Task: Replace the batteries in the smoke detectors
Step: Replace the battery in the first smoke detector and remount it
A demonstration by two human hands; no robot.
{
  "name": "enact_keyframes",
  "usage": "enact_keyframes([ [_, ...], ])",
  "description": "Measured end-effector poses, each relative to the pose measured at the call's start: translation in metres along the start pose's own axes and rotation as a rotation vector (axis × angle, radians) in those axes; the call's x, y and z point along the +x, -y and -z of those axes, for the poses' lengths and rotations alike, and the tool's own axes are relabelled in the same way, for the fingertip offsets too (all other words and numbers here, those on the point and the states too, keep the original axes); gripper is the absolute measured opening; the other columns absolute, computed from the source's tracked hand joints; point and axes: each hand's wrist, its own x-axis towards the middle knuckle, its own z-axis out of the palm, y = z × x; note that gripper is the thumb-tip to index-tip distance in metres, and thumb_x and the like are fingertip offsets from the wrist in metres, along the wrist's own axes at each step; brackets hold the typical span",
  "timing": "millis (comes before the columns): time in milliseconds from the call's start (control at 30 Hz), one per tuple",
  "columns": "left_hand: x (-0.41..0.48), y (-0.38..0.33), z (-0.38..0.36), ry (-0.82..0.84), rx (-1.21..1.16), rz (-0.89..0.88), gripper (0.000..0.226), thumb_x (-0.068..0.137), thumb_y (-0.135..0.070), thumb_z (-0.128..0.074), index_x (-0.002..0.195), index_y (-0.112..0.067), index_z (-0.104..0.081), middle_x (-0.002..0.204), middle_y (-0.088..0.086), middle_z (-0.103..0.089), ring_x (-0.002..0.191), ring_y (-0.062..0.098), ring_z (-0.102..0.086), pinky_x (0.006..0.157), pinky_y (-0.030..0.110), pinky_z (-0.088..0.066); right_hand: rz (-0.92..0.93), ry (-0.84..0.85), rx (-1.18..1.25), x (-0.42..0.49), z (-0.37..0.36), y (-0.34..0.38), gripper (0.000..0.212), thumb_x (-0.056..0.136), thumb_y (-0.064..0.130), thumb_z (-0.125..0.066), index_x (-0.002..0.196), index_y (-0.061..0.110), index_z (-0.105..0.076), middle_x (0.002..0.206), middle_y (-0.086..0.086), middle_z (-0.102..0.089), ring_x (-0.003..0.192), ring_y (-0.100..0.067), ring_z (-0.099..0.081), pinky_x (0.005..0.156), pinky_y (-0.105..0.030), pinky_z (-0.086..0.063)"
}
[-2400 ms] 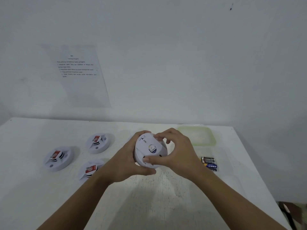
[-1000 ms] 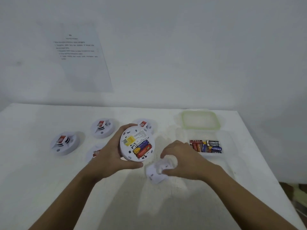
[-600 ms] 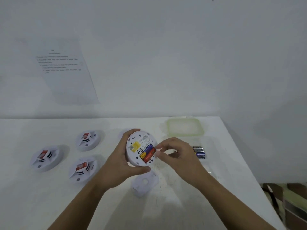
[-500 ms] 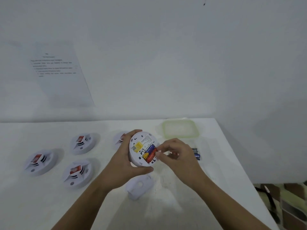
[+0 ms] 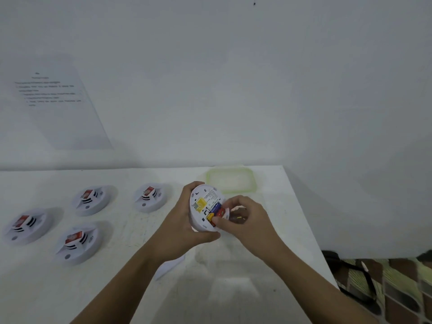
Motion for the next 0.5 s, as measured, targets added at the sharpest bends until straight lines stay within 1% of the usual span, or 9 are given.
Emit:
enact_keyframes([
  [100,0.000,0.000,-0.010,0.018,0.018,0.027,0.091,0.068,-0.001,-0.090,0.137,-0.030,-0.038,0.119,-0.019,-0.059,0.118,0.008,-0.060,0.086,0.021,-0.056,0.000,0.051,-0.066,-0.001,0.019,-0.001,0.035,0.068,0.023,-0.094,0.094,0.015,-0.072,0.098,0.001,-0.075,0.084,-0.011,-0.074,0.073,-0.028,-0.063],
  [167,0.001,-0.001,-0.017,0.034,0.057,0.034,0.091,0.068,-0.007,-0.091,0.137,-0.031,-0.037,0.119,-0.020,-0.058,0.118,0.008,-0.060,0.089,0.024,-0.057,0.000,0.069,-0.105,-0.003,0.026,-0.001,0.036,0.066,0.022,-0.094,0.094,0.013,-0.073,0.094,0.002,-0.076,0.080,-0.009,-0.075,0.073,-0.028,-0.063],
  [233,0.002,-0.003,-0.023,0.050,0.112,0.032,0.091,0.068,-0.013,-0.092,0.137,-0.031,-0.036,0.117,-0.023,-0.057,0.116,0.005,-0.059,0.091,0.025,-0.058,0.018,0.066,-0.133,-0.006,0.031,-0.004,0.035,0.066,0.021,-0.095,0.092,0.012,-0.074,0.092,0.001,-0.077,0.076,-0.007,-0.075,0.070,-0.025,-0.062],
  [300,0.003,-0.005,-0.028,0.063,0.134,0.039,0.091,0.069,-0.014,-0.092,0.138,-0.031,-0.035,0.116,-0.022,-0.058,0.114,0.005,-0.061,0.090,0.026,-0.059,0.052,0.056,-0.171,-0.008,0.034,-0.007,0.034,0.065,0.022,-0.094,0.092,0.012,-0.074,0.092,0.002,-0.077,0.075,-0.006,-0.075,0.068,-0.024,-0.062],
  [367,0.002,-0.006,-0.033,0.068,0.151,0.047,0.090,0.069,-0.014,-0.091,0.137,-0.031,-0.034,0.116,-0.022,-0.058,0.113,0.004,-0.061,0.090,0.026,-0.059,0.104,0.045,-0.216,-0.010,0.037,-0.011,0.034,0.064,0.025,-0.092,0.092,0.013,-0.075,0.093,0.004,-0.074,0.076,-0.005,-0.074,0.068,-0.026,-0.063],
  [467,0.002,-0.007,-0.038,0.078,0.142,0.062,0.088,0.070,-0.010,-0.090,0.137,-0.025,-0.035,0.120,-0.012,-0.061,0.113,0.010,-0.064,0.090,0.027,-0.059,0.190,0.066,-0.296,-0.013,0.041,-0.013,0.035,0.065,0.034,-0.085,0.094,0.015,-0.079,0.091,0.003,-0.074,0.078,-0.006,-0.072,0.066,-0.028,-0.063],
  [500,0.001,-0.007,-0.039,0.080,0.138,0.068,0.087,0.070,-0.009,-0.090,0.136,-0.024,-0.036,0.120,-0.010,-0.061,0.113,0.008,-0.063,0.089,0.025,-0.059,0.210,0.084,-0.316,-0.013,0.042,-0.013,0.037,0.066,0.038,-0.082,0.095,0.015,-0.080,0.090,0.002,-0.075,0.078,-0.007,-0.072,0.066,-0.029,-0.062],
])
